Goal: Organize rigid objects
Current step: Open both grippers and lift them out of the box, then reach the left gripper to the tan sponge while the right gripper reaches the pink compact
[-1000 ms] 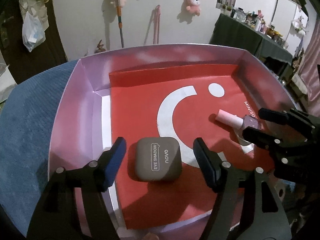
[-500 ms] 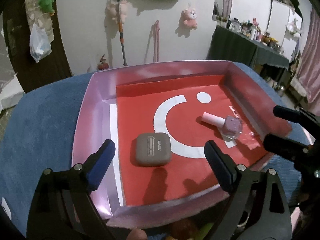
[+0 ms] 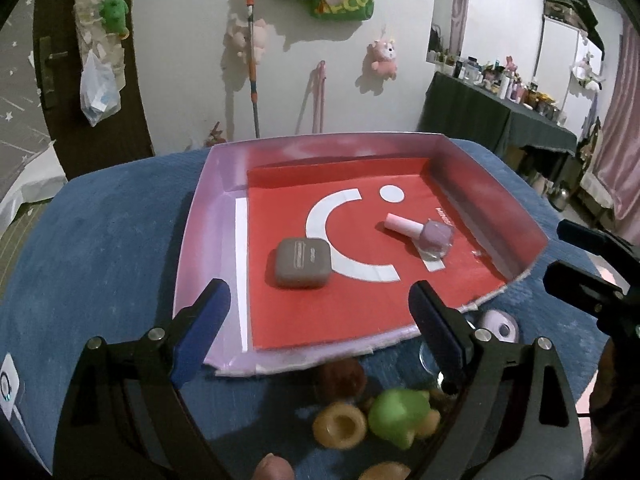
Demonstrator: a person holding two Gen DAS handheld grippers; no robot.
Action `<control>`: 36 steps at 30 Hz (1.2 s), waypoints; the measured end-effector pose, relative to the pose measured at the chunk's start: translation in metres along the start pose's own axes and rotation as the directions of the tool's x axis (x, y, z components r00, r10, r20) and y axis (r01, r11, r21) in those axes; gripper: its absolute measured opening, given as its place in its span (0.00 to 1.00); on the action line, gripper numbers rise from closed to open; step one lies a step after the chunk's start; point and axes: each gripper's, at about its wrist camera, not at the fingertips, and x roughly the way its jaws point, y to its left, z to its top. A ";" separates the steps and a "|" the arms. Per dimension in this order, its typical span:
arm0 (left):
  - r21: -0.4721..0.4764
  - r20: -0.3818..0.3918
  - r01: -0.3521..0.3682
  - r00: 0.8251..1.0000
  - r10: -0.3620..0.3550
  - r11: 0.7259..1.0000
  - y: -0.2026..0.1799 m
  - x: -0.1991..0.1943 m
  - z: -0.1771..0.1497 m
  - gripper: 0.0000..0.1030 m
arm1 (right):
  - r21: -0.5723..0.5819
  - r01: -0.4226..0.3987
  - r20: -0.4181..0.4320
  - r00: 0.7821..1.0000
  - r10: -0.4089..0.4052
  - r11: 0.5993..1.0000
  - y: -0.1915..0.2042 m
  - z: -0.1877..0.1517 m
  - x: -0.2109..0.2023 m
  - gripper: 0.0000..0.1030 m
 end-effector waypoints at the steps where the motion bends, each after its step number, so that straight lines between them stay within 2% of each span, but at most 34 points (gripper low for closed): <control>1: -0.001 0.011 -0.007 1.000 0.007 1.000 -0.001 -0.005 -0.004 0.89 | 0.003 0.003 0.005 1.000 -0.003 1.000 0.001 -0.001 -0.002 1.00; 5: -0.006 0.034 -0.024 0.999 0.024 1.000 -0.003 -0.021 -0.017 0.89 | 0.017 0.005 0.011 1.000 -0.006 1.000 0.000 -0.010 -0.010 1.00; 14: -0.025 0.026 0.004 1.000 -0.003 1.000 -0.012 -0.038 -0.045 0.89 | 0.006 0.014 -0.006 1.000 -0.014 1.000 0.010 -0.037 -0.022 1.00; 21: -0.027 -0.003 0.007 1.000 -0.007 1.000 -0.018 -0.041 -0.070 0.89 | -0.010 0.044 -0.053 0.998 -0.045 0.999 0.015 -0.070 -0.021 1.00; 28: -0.071 -0.033 0.008 0.999 -0.010 0.997 -0.010 -0.042 -0.093 0.89 | -0.028 0.069 -0.106 0.992 -0.072 0.997 0.018 -0.101 -0.019 1.00; 36: -0.089 -0.073 -0.002 0.997 -0.004 0.996 -0.007 -0.039 -0.116 0.89 | -0.087 0.125 -0.112 0.985 -0.134 0.988 0.027 -0.112 -0.015 1.00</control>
